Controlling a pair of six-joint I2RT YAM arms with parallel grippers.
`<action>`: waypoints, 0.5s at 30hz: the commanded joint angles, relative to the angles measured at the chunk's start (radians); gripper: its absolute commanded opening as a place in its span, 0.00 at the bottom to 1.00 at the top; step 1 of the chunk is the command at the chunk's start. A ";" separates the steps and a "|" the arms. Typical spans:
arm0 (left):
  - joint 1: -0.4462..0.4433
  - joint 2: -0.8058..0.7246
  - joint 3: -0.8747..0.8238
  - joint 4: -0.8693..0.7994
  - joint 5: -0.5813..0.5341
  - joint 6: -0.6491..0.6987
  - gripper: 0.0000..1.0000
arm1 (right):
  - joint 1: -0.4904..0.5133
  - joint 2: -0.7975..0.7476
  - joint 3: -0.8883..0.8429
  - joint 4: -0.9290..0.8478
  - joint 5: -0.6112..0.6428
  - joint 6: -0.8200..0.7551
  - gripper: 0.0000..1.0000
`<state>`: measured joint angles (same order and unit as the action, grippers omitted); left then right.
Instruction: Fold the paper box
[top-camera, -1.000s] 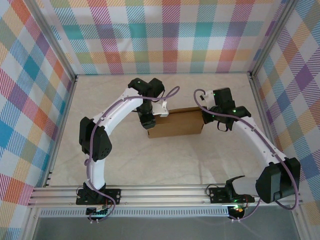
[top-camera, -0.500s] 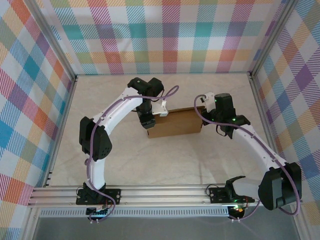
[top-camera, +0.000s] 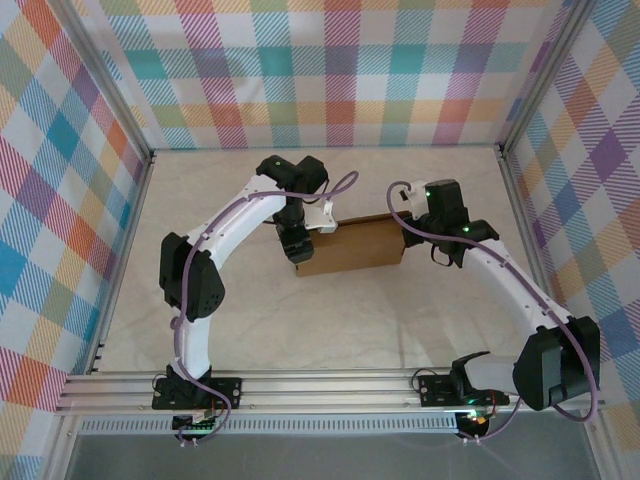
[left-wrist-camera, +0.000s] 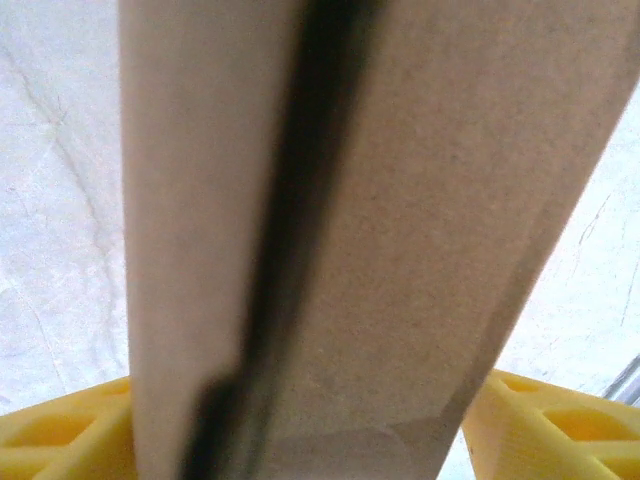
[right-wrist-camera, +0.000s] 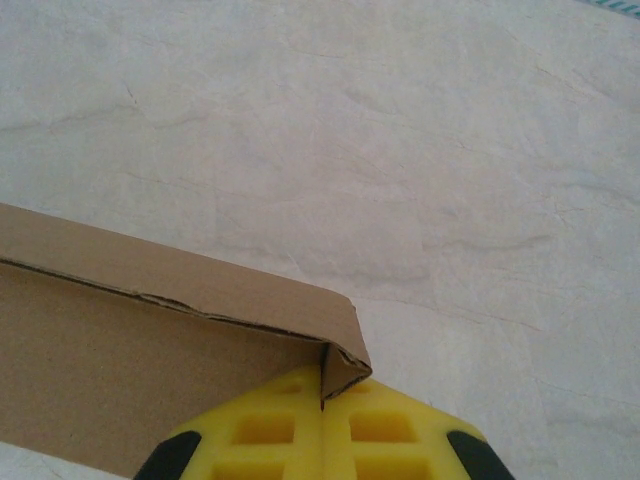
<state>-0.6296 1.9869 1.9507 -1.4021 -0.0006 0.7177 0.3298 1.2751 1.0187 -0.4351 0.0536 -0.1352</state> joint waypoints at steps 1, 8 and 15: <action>-0.012 0.017 -0.006 0.064 0.030 -0.012 0.83 | 0.051 0.031 -0.001 -0.082 -0.108 0.010 0.00; -0.010 -0.047 -0.004 0.104 0.035 -0.050 1.00 | 0.057 0.075 0.065 -0.139 -0.091 0.019 0.00; -0.007 -0.125 -0.038 0.194 -0.026 -0.132 1.00 | 0.057 0.116 0.119 -0.180 -0.090 0.011 0.00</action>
<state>-0.6338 1.9514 1.9301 -1.2716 0.0051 0.6449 0.3786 1.3594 1.1210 -0.5037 -0.0025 -0.1272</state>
